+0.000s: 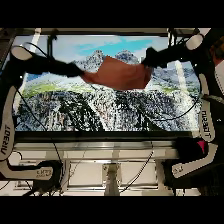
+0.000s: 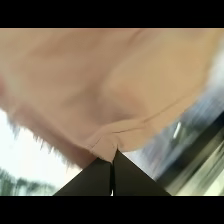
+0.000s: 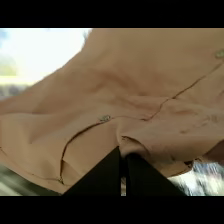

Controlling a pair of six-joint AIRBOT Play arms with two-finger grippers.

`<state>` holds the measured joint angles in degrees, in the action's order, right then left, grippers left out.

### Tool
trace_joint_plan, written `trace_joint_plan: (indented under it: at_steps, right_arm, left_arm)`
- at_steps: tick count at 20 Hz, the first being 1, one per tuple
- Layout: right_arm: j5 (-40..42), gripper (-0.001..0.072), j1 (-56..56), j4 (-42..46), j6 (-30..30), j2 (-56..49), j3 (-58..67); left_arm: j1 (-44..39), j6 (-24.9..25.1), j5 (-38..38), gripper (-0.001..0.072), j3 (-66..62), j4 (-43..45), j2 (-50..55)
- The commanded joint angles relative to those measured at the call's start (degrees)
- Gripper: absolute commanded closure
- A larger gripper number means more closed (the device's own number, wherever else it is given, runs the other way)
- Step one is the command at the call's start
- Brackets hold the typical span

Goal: Fold the clothes and pants, and hang the long-sleeved shirts on hangers.

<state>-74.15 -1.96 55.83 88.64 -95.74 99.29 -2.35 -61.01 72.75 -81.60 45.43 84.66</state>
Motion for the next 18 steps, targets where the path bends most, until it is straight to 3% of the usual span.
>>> trace_joint_plan:
  at_steps: [1,5,9,10,12,13,16,18]
  right_arm:
    - [-6.29,0.0702,-1.42,3.96,-1.77,2.05,-13.03]
    - [-1.07,0.0701,-5.51,3.98,-2.45,4.81,-30.73]
    - [3.1,0.0694,-6.56,4.02,-2.27,4.87,-33.88]
    - [2.86,0.0596,-6.1,4.2,-2.23,4.87,-32.52]
    - [-0.52,0.0221,-4.68,4.59,-2.21,4.87,-28.02]
    - [-3.02,0.0159,-3.85,5.38,-2.25,4.87,-25.18]
    - [-11.08,0.02,-1.6,9.73,-2.25,4.87,-14.99]
    - [-14.4,0.0568,-1.18,12.48,-2.32,4.9,-9.75]
  left_arm:
    - [-2.32,-2.03,0.5,0.0706,14.43,11.54,-2.12]
    - [-4.96,-2.01,-5.09,0.0705,31.01,11.32,-5.7]
    - [-6.88,-2.01,-8.74,0.0703,35.34,10.71,-5.97]
    - [-6.88,-2.01,-9.7,0.0703,35.34,9.57,-6.05]
    - [-6.84,-2.01,-11.13,0.0702,35.34,7.04,-6.05]
    - [-6.84,-2.01,-11.28,0.0703,35.34,5.99,-6.05]
    - [-6.84,-2.01,-11.28,0.0702,35.34,5.07,-6.05]
    - [-6.84,-2.01,-11.26,0.0702,35.34,5.07,-6.05]
